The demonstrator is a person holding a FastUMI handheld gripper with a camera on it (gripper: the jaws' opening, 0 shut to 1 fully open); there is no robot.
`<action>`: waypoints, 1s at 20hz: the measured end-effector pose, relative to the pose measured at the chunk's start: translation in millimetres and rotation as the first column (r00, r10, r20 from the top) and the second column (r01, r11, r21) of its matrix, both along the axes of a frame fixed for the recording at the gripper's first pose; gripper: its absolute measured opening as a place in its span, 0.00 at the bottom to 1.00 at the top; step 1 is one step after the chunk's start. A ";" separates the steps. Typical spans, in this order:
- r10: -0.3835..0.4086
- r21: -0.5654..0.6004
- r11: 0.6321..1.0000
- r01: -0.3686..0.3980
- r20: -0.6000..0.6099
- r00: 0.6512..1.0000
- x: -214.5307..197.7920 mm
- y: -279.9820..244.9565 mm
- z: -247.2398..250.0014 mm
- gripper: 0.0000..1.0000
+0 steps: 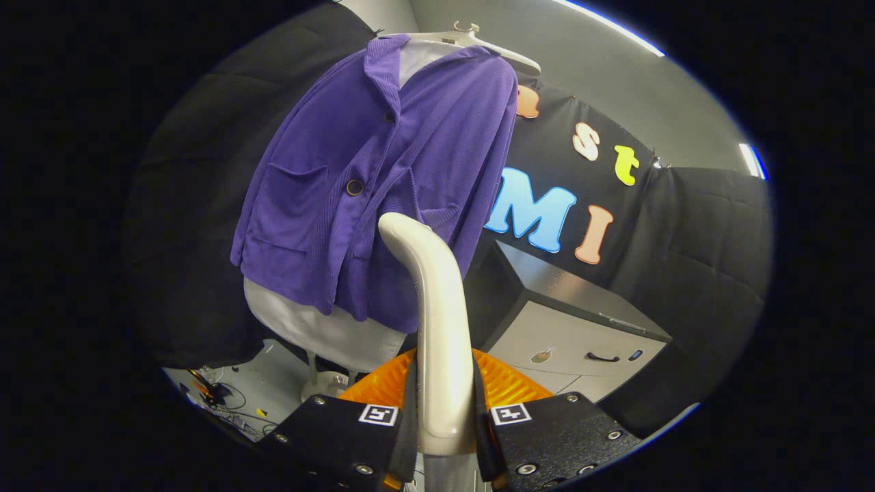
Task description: Iron the clothes twice with a garment steamer, once on the left side and once on the right side.
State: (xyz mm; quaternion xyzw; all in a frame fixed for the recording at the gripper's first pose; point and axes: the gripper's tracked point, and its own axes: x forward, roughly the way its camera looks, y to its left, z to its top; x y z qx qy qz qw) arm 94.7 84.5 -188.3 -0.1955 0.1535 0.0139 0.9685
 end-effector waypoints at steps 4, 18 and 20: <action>0.004 0.010 1.000 -0.004 -0.045 0.999 -8.2 2.3 -21.7 0.35; 0.098 0.052 0.995 -0.088 -0.233 0.967 -70.5 43.4 -76.0 0.35; 0.145 0.065 0.989 -0.133 -0.243 0.959 -78.5 62.9 -68.8 0.35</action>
